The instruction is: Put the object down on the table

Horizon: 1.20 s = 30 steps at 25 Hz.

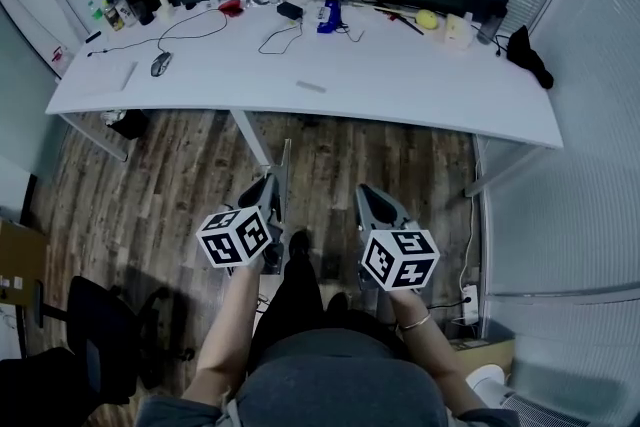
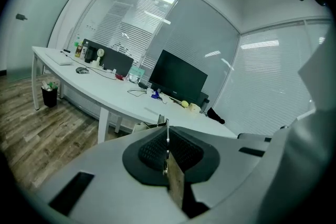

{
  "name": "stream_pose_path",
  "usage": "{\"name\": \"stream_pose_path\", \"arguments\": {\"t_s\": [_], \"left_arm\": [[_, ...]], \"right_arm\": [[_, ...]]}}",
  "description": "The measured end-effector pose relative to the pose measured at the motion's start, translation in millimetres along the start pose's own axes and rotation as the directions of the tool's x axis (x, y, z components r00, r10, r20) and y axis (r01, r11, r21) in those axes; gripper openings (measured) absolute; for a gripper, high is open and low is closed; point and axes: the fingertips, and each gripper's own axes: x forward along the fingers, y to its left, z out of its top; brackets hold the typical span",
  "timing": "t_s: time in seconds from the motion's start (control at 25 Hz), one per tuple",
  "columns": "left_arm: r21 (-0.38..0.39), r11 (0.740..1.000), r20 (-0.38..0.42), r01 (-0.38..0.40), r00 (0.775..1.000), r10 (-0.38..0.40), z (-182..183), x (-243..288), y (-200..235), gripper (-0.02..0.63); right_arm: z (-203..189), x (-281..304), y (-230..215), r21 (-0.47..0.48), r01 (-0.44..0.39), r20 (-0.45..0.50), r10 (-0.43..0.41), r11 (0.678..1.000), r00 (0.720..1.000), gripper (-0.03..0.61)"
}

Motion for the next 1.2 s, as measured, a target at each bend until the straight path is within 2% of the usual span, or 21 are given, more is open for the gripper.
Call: {"name": "stream_pose_path", "arguments": {"t_s": [0.56,0.96,1.2], "left_arm": [[-0.022,0.999,-0.028,0.04,0.999,-0.041,86,112,84,0.026],[-0.032,0.997,-0.047,0.069,0.996,-0.07,122,162,125,0.025],[-0.032,0.996,-0.059,0.082,0.995,-0.084,134,179,140,0.026]], "right_arm": [[51,153,-5,0.021,0.044,-0.024,-0.043,0.999,0.999,0.006],[73,218,-4,0.023,0.087,-0.027,-0.087,0.996,0.996,0.006],[82,238,-2,0.026,0.103,-0.017,-0.103,0.994,0.995,0.006]]}}
